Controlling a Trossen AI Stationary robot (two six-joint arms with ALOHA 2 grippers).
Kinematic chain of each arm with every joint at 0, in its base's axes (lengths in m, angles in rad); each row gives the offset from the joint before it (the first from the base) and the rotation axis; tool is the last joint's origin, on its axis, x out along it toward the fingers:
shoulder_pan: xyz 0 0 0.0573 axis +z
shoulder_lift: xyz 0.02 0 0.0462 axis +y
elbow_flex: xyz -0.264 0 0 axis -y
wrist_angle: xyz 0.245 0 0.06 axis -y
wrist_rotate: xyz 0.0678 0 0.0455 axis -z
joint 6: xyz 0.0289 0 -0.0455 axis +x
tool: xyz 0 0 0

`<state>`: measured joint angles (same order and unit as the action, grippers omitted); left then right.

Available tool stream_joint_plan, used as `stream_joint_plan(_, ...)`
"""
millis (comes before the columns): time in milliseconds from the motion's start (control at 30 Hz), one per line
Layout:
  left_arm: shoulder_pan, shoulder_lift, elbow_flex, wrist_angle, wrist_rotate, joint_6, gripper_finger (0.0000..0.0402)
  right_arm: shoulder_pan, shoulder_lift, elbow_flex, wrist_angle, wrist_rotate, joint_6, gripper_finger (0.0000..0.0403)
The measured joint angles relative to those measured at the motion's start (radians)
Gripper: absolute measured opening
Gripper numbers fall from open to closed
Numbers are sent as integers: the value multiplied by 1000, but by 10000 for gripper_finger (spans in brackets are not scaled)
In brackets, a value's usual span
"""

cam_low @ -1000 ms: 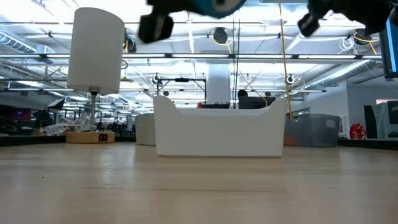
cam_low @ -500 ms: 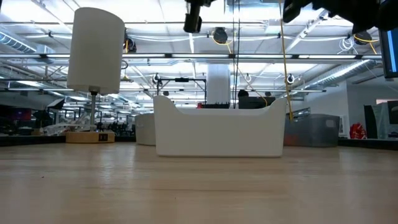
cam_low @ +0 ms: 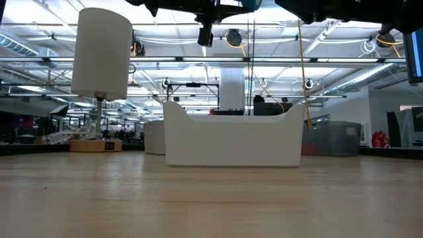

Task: Pick and place Stapler, Stapler remover, tape
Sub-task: Put the blue tape into the black bin

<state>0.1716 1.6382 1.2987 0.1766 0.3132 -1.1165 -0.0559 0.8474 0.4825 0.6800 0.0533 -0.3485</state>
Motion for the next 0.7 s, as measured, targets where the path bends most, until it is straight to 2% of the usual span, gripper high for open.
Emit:
stream_joint_plan(300,11,0,0,0,-15,-13,50,-1,42,0,82,6,-8,213)
stream_joint_plan(433,10,0,0,0,-29,-26,50,-1,106,11,143,31,-7,217)
stream_joint_plan(533,7,0,0,0,-31,-37,50,-1,150,51,154,35,-11,216)
stream_joint_plan(700,-7,0,0,2,-37,-36,51,-1,208,131,135,101,-54,219)
